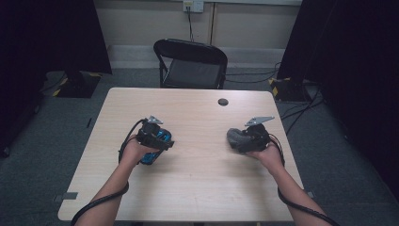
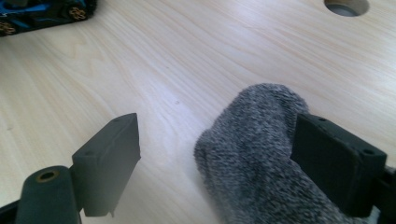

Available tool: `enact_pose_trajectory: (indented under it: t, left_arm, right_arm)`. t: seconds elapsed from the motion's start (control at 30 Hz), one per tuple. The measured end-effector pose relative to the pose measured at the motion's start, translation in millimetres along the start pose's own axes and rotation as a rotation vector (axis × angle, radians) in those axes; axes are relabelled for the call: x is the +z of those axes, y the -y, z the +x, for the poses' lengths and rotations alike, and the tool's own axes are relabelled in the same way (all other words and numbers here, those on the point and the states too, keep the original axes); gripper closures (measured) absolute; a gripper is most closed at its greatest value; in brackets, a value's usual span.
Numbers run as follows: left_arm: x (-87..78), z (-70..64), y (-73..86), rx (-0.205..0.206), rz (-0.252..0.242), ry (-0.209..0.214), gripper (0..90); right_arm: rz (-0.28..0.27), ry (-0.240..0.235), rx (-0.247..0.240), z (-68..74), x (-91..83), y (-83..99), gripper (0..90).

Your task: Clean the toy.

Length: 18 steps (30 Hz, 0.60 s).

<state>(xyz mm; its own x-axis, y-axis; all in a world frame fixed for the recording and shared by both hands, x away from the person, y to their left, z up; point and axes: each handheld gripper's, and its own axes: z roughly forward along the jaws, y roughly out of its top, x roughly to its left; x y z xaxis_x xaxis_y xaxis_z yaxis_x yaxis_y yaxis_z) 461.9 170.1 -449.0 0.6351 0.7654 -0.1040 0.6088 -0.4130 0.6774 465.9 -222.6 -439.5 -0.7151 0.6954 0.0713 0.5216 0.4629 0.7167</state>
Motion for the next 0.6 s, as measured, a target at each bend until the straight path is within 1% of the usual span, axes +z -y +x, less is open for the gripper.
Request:
enact_pose_trajectory:
  t: [0.07,0.1,0.17,0.23,0.3,0.4,0.6]
  left_arm:
    - [-1.3,-3.4,-0.7,0.008,-0.004,0.007,14.8]
    - [-1.7,-5.4,-1.0,0.015,-0.007,0.013,14.9]
    - [-2.5,-9.0,-1.8,0.024,-0.013,0.022,15.0]
    - [-2.6,-11.9,-2.0,0.034,-0.010,0.024,15.0]
    - [-1.9,-14.6,-1.4,0.034,-0.015,0.030,15.2]
    - [-0.9,-19.2,0.7,0.048,-0.015,0.039,15.3]
    - [-0.2,-21.9,3.5,0.051,-0.019,0.049,15.3]
  right_arm:
    - [-0.004,-0.002,-0.003,2.0,0.9,-0.9,15.0]
    - [0.001,-0.008,-0.011,3.0,1.7,-1.1,14.3]
    - [0.010,-0.004,-0.027,5.3,3.5,-1.2,14.3]
    - [0.006,-0.017,-0.026,7.3,4.9,-0.9,14.4]
    - [0.006,-0.016,-0.030,9.7,6.0,-0.9,14.4]
    - [0.005,-0.023,-0.040,13.1,7.5,-1.1,14.5]
    - [0.009,-0.041,-0.065,21.2,9.9,-2.7,14.6]
